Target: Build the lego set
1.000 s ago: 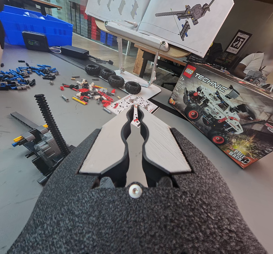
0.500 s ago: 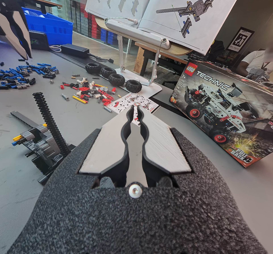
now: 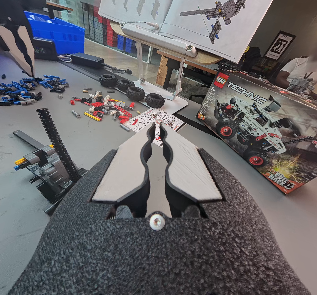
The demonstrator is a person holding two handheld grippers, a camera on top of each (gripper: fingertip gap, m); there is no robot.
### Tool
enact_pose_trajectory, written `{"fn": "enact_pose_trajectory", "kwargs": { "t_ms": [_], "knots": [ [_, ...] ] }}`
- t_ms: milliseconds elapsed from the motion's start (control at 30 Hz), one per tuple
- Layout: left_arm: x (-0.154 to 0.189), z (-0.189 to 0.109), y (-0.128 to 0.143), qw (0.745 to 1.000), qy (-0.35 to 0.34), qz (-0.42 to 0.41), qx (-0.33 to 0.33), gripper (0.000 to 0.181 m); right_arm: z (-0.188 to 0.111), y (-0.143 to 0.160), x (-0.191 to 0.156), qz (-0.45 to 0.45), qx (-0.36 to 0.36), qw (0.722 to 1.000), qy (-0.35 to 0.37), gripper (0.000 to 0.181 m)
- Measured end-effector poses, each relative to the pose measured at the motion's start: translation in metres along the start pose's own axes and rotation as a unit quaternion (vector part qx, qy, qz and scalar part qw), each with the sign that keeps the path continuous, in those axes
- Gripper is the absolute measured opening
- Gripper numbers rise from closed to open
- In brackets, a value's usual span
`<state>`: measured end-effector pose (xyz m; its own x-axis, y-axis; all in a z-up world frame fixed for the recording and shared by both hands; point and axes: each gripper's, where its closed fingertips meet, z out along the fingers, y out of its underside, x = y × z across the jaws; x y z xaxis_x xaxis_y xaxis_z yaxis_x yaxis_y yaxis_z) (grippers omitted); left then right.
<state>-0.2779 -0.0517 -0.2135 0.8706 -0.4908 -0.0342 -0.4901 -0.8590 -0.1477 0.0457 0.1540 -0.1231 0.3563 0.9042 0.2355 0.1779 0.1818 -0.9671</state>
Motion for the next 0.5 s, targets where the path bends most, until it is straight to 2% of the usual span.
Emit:
{"fn": "enact_pose_trajectory", "kwargs": {
  "t_ms": [267, 500],
  "knots": [
    [0.011, -0.003, -0.009, 0.999, 0.019, -0.007, 0.036, 0.008, 0.000, 0.000, -0.001, -0.003, -0.002, 1.000, 0.000, 0.004],
    [0.007, 0.001, -0.025, 0.998, -0.006, 0.015, 0.060, 0.013, 0.000, 0.000, 0.000, -0.003, -0.002, 1.000, 0.000, 0.004]
  ]
}}
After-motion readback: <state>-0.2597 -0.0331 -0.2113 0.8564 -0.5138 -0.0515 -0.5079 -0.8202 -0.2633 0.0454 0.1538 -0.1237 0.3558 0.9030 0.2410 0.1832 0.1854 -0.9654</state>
